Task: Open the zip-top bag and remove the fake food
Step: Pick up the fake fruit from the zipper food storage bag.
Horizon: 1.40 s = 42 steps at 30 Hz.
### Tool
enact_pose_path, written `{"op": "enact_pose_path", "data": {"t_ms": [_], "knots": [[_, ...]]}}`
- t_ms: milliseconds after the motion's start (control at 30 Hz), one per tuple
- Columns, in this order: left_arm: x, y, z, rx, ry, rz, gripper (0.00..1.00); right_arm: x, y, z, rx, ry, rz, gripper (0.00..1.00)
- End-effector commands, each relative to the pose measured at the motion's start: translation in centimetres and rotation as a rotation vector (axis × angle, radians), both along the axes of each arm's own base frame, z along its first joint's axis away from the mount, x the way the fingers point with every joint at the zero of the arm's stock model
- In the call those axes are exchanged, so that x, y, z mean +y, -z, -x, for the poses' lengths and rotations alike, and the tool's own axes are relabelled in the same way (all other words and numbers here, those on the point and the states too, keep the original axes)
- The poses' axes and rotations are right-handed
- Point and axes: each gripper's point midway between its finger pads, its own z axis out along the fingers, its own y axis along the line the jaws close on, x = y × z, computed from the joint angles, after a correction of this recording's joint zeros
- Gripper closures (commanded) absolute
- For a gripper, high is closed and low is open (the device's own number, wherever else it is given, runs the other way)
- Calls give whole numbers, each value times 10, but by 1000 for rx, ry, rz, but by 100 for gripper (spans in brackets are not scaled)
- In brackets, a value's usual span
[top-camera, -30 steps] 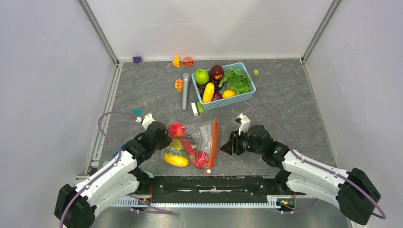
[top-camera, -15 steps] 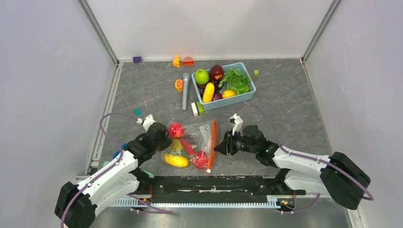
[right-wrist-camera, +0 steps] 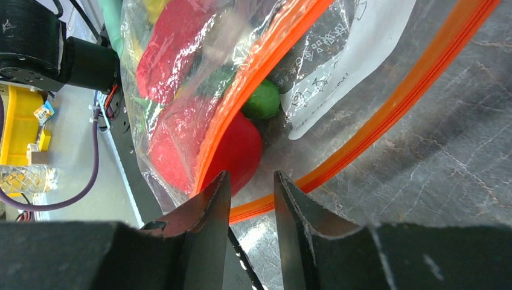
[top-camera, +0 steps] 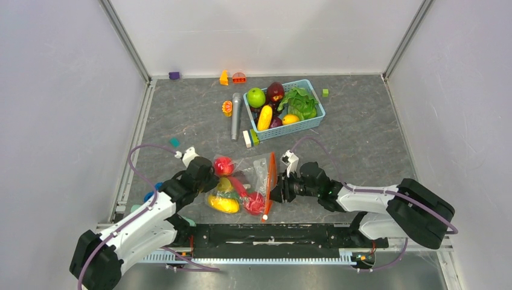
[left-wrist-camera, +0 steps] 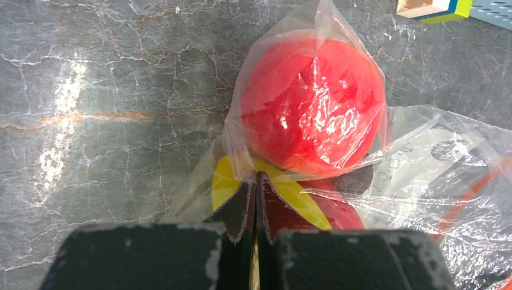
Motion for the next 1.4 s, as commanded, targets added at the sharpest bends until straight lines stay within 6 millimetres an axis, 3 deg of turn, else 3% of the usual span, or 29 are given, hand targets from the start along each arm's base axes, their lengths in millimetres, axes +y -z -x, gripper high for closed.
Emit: {"op": "enact_pose_path", "data": {"t_ms": [0,467,700,1167,1367], "knots": [[-2,3,-1,1,-4,10,98,16,-17,-2,-53,-34,-66,60],[-1,6,2,6,-2,12,98,34,-36,15,-67,-122,-146,43],[-2,5,1,3,-2,16,98,42,-40,24,-62,-159,-155,25],[-1,9,4,6,-9,26,98,62,-44,34,-56,-192,-156,2],[-2,9,3,2,-9,32,98,71,-45,41,-61,-220,-141,2]]}}
